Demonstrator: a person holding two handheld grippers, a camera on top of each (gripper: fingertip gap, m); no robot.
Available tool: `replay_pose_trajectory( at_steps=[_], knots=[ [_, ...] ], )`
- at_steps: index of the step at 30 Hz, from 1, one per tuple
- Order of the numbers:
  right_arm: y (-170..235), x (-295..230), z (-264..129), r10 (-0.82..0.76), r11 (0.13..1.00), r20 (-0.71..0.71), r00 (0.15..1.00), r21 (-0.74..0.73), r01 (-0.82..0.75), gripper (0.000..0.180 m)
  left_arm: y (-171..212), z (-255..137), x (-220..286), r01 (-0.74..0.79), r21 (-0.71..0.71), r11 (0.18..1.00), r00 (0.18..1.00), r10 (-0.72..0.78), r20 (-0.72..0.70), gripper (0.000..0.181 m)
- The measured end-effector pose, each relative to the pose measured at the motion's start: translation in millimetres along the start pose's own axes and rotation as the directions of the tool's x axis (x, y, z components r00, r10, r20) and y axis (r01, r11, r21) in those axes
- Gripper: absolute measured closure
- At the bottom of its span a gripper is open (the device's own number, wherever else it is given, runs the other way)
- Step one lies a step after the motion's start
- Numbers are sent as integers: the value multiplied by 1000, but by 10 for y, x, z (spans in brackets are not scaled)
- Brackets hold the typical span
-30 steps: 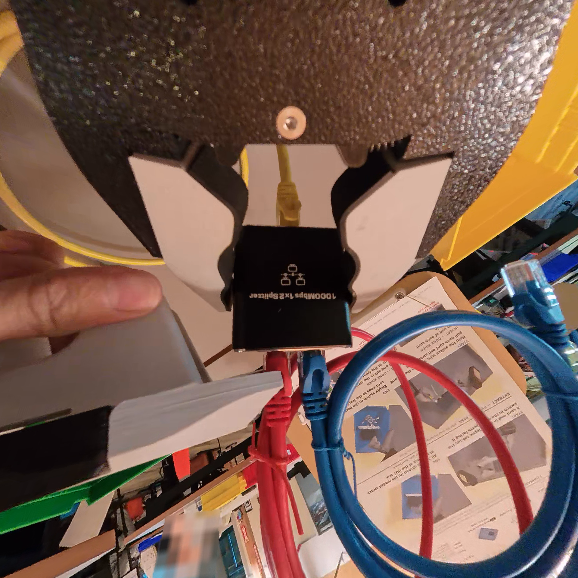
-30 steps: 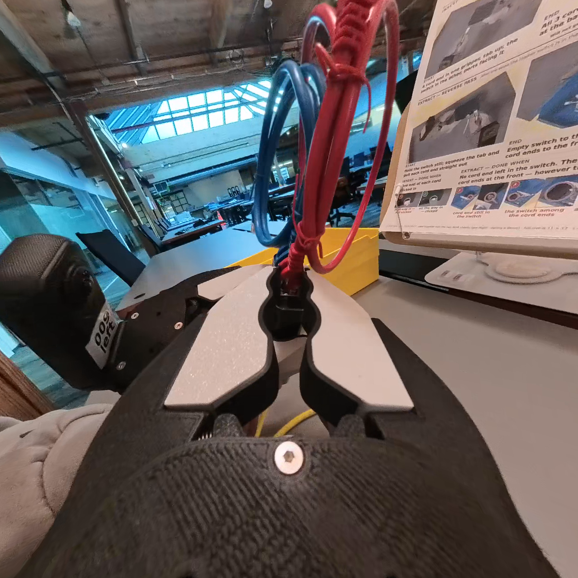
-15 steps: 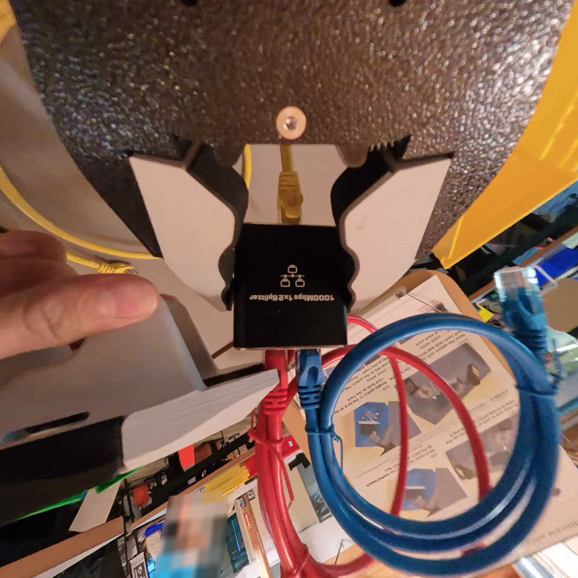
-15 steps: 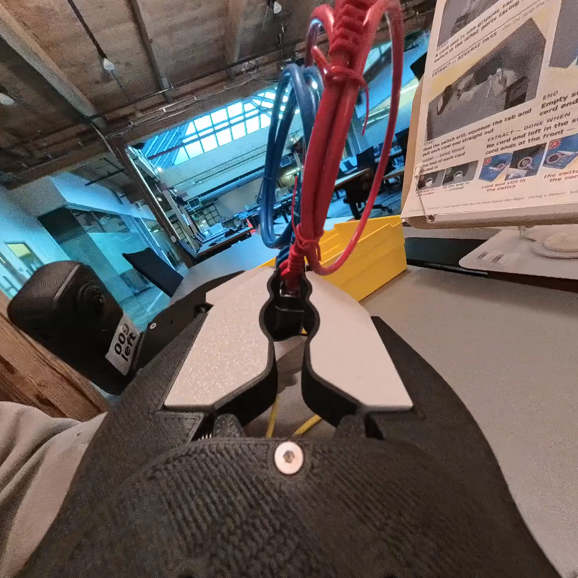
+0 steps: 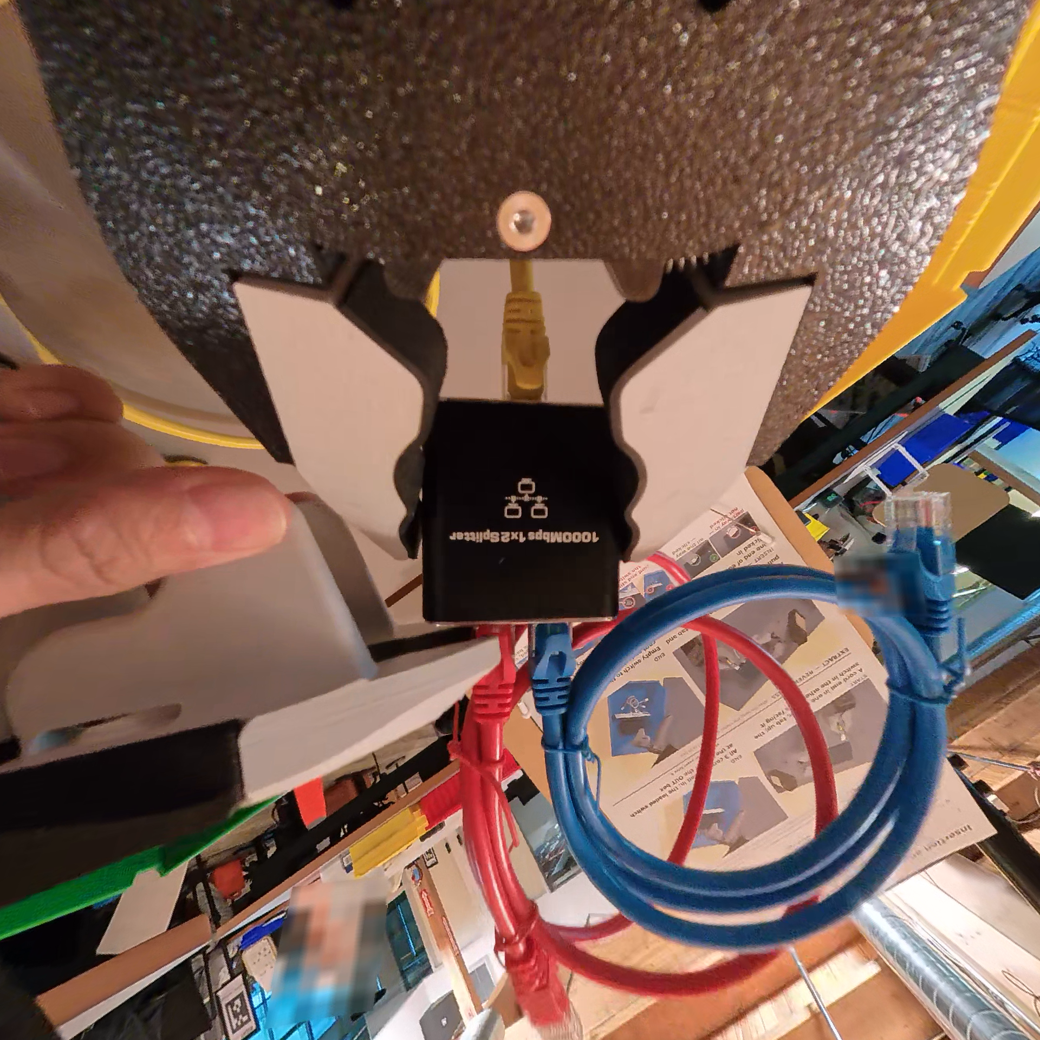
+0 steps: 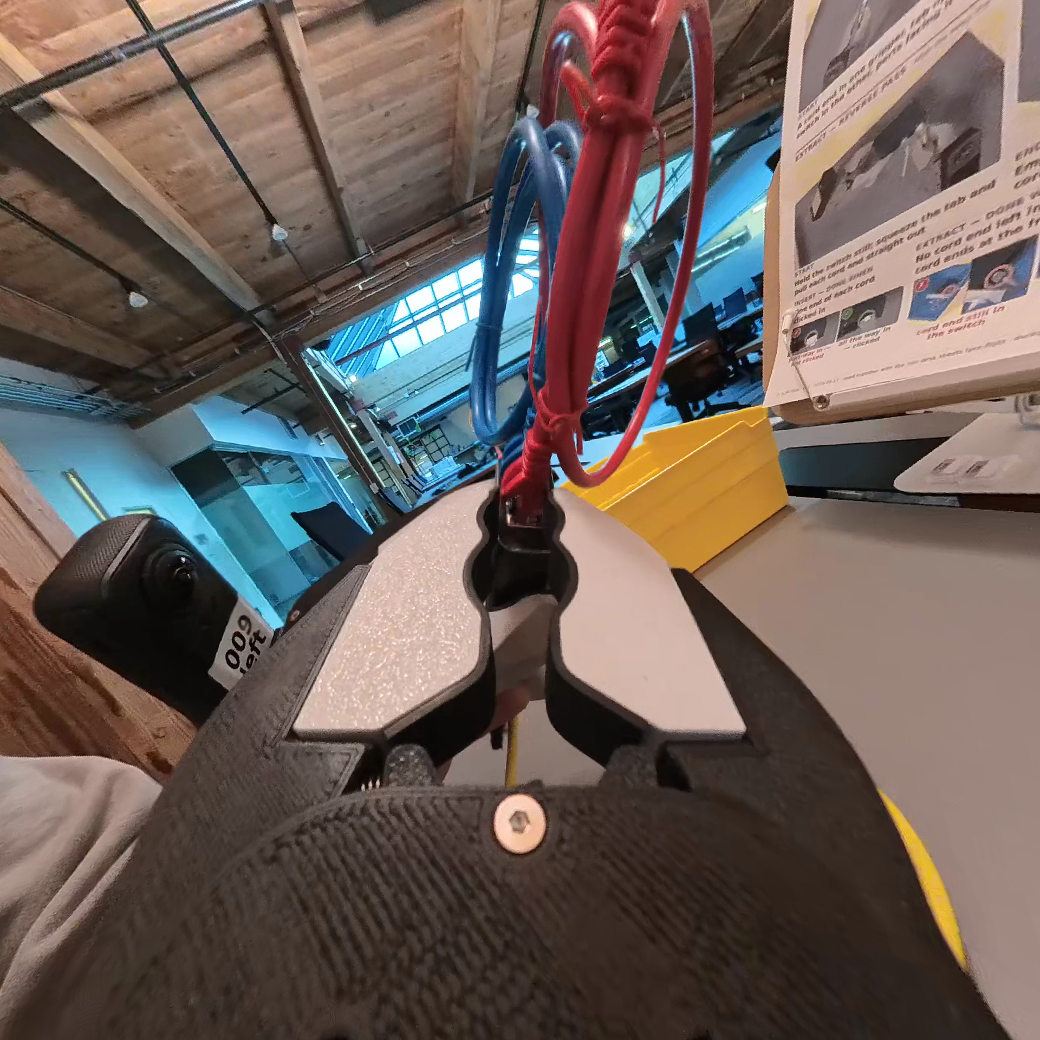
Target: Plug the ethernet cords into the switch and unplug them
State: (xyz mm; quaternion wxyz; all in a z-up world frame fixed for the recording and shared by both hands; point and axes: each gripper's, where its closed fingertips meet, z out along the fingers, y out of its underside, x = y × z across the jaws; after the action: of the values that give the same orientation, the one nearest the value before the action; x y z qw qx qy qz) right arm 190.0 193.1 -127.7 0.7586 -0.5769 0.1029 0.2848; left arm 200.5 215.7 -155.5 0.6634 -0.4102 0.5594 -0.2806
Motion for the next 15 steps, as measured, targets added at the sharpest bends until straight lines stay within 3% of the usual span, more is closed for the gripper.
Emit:
replay_pose_trajectory(
  at_steps=[10,15],
  knots=[
    [63,21,44,4,1000,-29,1000,-14,-5,158,28,7,72,-24,12,1000,999,25,-47,116],
    [64,-7,45,-142,988,-84,986,-70,136,166,53,21,105,30,-13,999,995,-31,-91,116]
  ],
)
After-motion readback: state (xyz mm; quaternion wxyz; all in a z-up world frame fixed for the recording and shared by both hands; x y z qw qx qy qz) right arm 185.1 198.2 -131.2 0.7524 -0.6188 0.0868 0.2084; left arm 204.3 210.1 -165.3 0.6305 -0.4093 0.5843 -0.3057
